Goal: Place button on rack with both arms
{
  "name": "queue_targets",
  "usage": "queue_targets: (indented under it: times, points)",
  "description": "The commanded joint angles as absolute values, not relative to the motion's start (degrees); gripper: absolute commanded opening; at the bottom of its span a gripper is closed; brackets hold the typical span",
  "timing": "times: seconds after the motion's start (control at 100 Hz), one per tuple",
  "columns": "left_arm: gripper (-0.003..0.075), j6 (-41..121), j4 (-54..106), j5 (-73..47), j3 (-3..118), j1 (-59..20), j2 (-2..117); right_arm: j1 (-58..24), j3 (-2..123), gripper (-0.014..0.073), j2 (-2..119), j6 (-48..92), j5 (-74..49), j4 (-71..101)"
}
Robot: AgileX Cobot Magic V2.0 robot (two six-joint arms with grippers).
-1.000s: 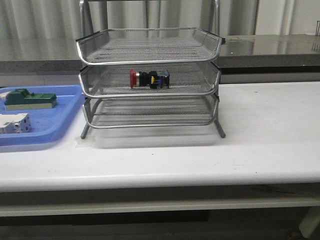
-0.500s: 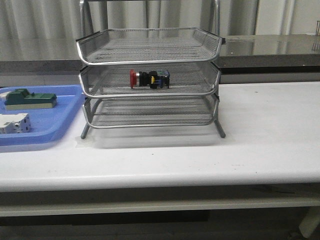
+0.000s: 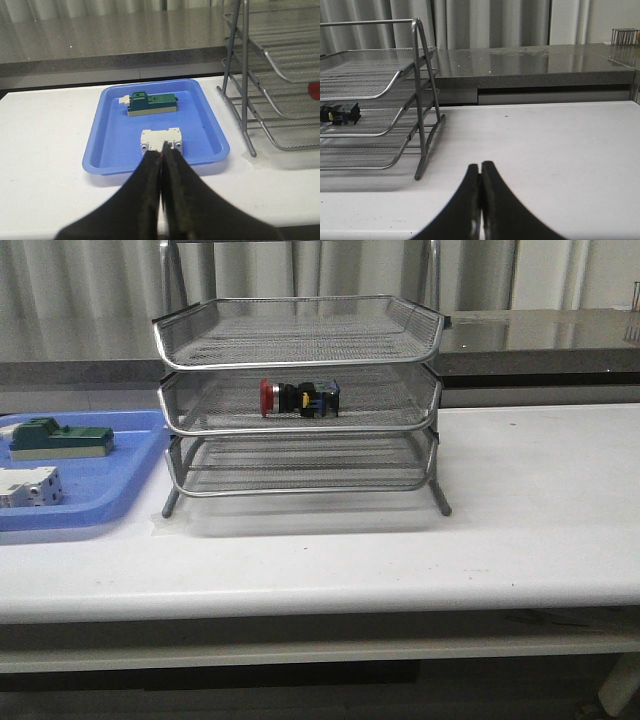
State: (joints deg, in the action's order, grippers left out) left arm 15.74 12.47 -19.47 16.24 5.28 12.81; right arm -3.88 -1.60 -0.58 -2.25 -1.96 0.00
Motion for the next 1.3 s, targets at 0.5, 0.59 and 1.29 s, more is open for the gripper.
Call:
queue_targets:
  times: [0.5,0.59,1.29]
  points:
    - [0.0004,0.6,-0.32,0.51,6.42,5.37,12.75,-3.59,-0.66,-0.0057,-1.74,-2.13,3.11,-0.32]
    - [0.0004,-0.65,-1.87,3.12,4.51,4.53,11.6,-3.59,-0.66,-0.0057,-1.74,-2.13,3.11,-0.32]
    - [0.0004,-0.8,-3.85,7.6,-2.75,-1.36,-0.54,-3.59,-0.66,-0.0057,-1.74,-2.13,3.11,-0.32]
